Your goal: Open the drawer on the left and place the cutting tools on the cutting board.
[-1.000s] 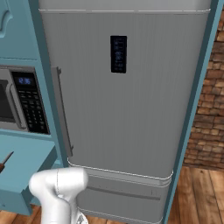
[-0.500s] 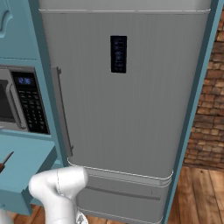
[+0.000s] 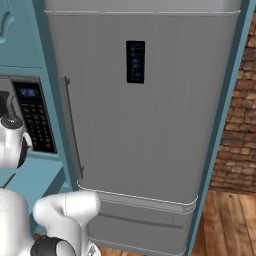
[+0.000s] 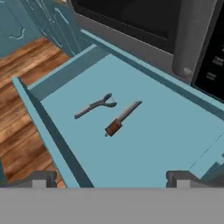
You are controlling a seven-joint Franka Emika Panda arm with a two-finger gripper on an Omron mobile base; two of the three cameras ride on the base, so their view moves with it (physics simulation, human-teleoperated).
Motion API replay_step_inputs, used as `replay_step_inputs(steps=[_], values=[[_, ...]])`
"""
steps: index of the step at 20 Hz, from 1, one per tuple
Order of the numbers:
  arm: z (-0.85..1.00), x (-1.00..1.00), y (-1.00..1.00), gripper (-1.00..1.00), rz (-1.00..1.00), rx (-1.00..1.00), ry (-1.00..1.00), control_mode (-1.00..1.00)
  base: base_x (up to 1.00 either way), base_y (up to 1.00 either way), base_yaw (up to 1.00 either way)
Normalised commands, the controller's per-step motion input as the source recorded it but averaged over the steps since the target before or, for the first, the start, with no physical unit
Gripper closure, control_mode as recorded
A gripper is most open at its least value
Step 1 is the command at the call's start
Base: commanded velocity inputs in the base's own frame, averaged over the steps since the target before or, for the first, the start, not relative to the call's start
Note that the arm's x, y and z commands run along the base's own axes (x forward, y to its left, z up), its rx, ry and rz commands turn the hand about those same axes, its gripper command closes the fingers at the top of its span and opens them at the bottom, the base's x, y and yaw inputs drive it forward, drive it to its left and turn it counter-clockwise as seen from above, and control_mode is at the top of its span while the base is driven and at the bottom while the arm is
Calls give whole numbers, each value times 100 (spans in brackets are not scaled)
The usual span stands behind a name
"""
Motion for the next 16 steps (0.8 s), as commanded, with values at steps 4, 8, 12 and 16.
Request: replay_step_inputs(steps=[4, 8, 12, 16], values=[[-19, 3, 15, -100, 0, -2, 60, -100, 0, 0, 0], [-20, 2, 35, -100, 0, -17, 46, -100, 0, 0, 0], [-11, 0, 28, -100, -6, -22, 4, -100, 0, 0, 0], [-25, 3, 28, -100, -12, -23, -5, -100, 0, 0, 0]])
